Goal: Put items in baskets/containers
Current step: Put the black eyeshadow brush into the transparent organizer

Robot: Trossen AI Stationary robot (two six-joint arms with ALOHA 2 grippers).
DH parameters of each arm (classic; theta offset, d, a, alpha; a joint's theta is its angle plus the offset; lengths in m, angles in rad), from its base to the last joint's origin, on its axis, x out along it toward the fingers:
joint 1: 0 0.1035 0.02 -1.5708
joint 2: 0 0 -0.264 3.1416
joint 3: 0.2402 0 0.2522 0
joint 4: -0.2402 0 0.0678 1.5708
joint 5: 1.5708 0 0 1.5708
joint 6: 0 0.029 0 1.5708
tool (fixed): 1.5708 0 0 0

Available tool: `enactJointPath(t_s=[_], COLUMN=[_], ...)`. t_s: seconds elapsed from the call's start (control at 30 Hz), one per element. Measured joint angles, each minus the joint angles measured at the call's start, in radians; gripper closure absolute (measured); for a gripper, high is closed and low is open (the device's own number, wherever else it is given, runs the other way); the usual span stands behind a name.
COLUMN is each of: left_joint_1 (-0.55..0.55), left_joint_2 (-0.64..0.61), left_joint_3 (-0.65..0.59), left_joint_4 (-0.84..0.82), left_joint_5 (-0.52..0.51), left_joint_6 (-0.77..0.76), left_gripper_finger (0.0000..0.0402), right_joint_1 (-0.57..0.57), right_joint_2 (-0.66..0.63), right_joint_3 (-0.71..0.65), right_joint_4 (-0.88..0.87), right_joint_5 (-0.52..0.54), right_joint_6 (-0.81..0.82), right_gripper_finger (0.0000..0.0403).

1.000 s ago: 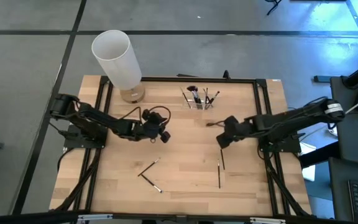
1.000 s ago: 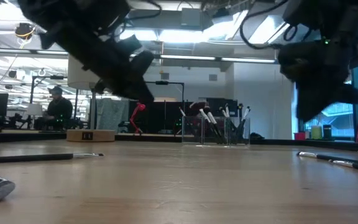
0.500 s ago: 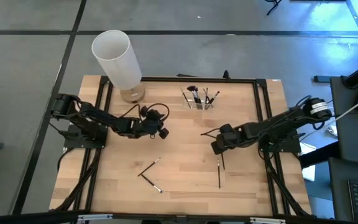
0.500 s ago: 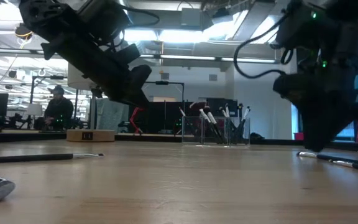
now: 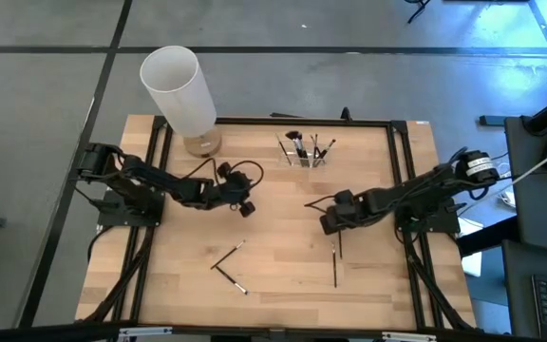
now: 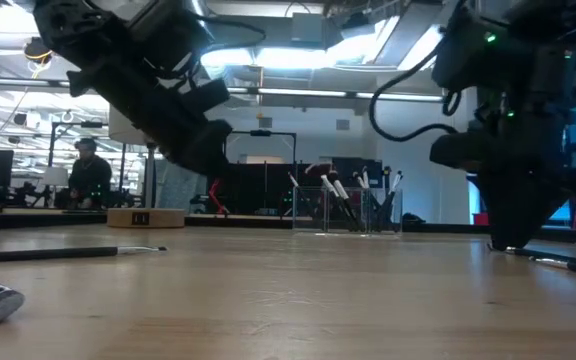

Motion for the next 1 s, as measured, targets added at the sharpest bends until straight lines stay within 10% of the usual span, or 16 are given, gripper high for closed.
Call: enactJointPath(t_s=[0.5, 0.83, 1.0], left_joint_1=[0.002, -0.002, -0.001], left_joint_2=[0.0, 0.0, 0.0], left_joint_3=[0.0, 0.001, 0.001], left_joint_4=[-0.112, -0.124, -0.133], left_joint_5=[0.002, 0.012, 0.014], left_joint_6=[0.004, -0.005, -0.02], left_gripper_finger=[0.0341, 0.0341, 0.0341], right_joint_1=[-0.084, -0.164, -0.269], right_joint_2=[0.081, 0.052, 0.05], right_joint_3=[0.177, 0.461, 0.573], right_joint_4=[-0.182, -0.152, 0.053], right_joint_5=[-0.04, 0.157, 0.434], right_joint_6=[-0.179, -0.491, -0.796], right_gripper_finger=[0.0375, 0.0399, 0.0399])
